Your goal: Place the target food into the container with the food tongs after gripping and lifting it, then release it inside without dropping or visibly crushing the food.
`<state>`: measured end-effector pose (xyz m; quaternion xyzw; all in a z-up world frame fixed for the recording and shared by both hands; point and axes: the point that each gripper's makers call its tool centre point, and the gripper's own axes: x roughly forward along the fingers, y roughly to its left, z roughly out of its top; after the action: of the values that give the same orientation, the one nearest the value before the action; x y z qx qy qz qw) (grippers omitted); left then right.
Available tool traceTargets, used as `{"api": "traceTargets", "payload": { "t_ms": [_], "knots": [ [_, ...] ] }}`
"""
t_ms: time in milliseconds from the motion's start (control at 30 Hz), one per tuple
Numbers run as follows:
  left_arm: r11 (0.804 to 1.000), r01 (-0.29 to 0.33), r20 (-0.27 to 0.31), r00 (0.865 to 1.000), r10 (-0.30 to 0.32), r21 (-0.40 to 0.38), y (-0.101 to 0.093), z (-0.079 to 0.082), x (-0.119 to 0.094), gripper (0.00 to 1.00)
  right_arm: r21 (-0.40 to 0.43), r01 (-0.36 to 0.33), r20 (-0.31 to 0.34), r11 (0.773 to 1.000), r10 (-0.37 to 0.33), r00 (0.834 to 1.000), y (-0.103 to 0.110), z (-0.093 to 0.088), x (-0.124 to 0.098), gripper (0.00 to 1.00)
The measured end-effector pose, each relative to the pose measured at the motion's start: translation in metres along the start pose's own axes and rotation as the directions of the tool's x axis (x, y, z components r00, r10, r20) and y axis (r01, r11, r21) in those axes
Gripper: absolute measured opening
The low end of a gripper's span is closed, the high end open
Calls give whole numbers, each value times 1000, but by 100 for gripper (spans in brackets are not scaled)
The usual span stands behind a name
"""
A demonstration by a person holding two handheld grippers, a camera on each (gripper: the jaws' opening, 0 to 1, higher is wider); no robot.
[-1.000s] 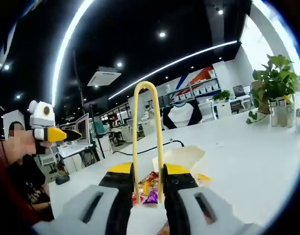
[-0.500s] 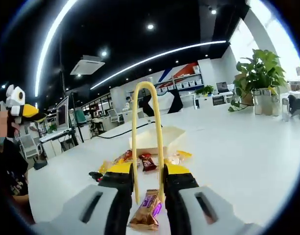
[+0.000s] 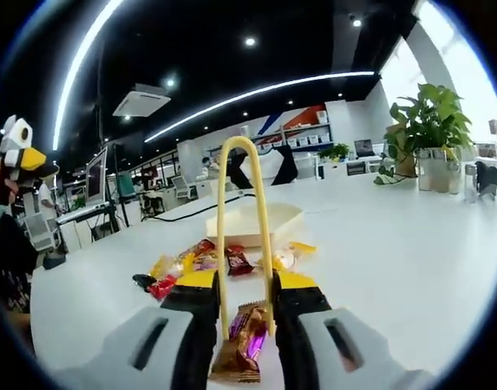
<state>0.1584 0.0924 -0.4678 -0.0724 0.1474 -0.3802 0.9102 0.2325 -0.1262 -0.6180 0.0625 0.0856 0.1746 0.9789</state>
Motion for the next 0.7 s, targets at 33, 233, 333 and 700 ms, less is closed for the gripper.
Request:
{"api": "traceTargets", "payload": {
  "t_ms": [33, 233, 333, 700],
  "knots": [
    [1000, 3, -2, 1000, -3, 3, -1, 0, -1, 22, -14, 9, 1, 1000, -9, 1000, -1, -1, 0, 23],
    [1000, 13, -12, 1000, -13, 11, -4, -3, -2, 21, -19, 16, 9, 1000, -16, 1000, -2, -6, -7, 23],
    [1000, 15, -17, 1000, -15, 13, -5, -5, 0, 21, 14, 22, -2, 1000, -22, 1000, -3, -10, -9, 23],
    [999, 31, -36, 999, -30, 33, -11, -8, 7, 20, -66, 5, -46, 998, -8, 999, -1, -15, -14, 18]
  ]
}}
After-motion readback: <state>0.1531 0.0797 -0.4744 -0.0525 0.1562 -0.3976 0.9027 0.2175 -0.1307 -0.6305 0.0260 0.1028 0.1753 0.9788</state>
